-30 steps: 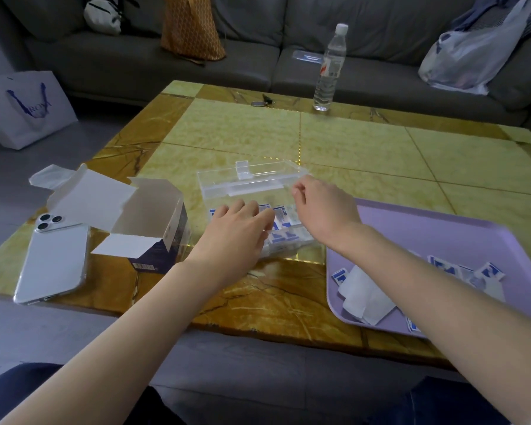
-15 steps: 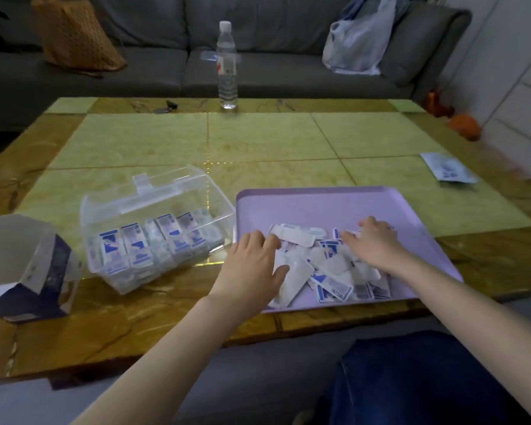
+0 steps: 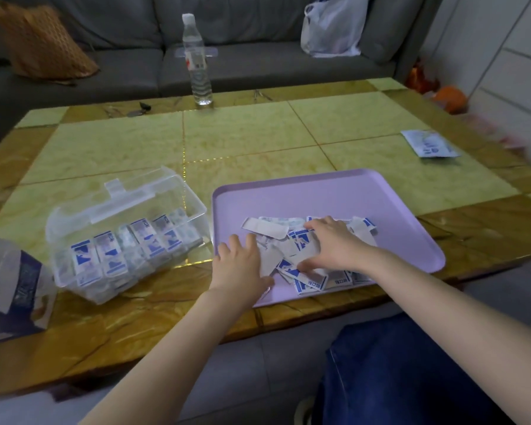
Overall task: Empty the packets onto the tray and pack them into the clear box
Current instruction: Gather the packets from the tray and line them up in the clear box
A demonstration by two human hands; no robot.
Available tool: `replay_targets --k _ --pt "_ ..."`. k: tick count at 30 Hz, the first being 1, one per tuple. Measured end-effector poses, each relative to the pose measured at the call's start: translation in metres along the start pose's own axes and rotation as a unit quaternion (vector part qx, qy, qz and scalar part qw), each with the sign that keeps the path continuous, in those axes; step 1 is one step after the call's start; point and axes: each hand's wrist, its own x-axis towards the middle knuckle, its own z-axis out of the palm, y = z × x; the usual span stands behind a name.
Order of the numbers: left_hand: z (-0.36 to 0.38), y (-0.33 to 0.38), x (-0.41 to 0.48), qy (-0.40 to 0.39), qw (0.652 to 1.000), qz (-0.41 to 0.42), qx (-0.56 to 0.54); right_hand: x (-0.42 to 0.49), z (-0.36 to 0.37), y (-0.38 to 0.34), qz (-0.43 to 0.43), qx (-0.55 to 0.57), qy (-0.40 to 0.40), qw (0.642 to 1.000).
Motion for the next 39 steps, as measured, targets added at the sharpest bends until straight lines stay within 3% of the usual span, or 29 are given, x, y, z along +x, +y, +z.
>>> replay_targets --k 3,7,11,19,31,39 --pt "0.002 -0.004 0.005 -0.008 1.000 -0.010 0.017 0.002 0.002 -0.005 -0.013 0.015 -0.008 1.000" --pt "-0.002 -0.006 0.010 -0.019 0.997 -0.043 -0.068 0.005 0.004 -0.013 0.002 0.042 -0.019 0.999" --pt "-0.006 -0.009 0.011 -0.024 0.996 -0.039 -0.075 0.007 0.003 -0.018 0.007 0.051 -0.011 0.999" --pt "-0.015 -0.021 0.020 -0.028 0.989 -0.024 -0.146 0.012 -0.016 -0.011 -0.028 0.096 0.080 0.992" --pt "-0.049 -0.024 0.039 0.117 0.971 0.017 -0.207 0.017 -0.038 -0.016 -0.039 0.137 0.272 0.952" --pt "-0.055 -0.002 0.028 0.099 0.956 0.084 -0.264 0.014 -0.029 -0.030 -0.097 0.136 0.231 0.959"
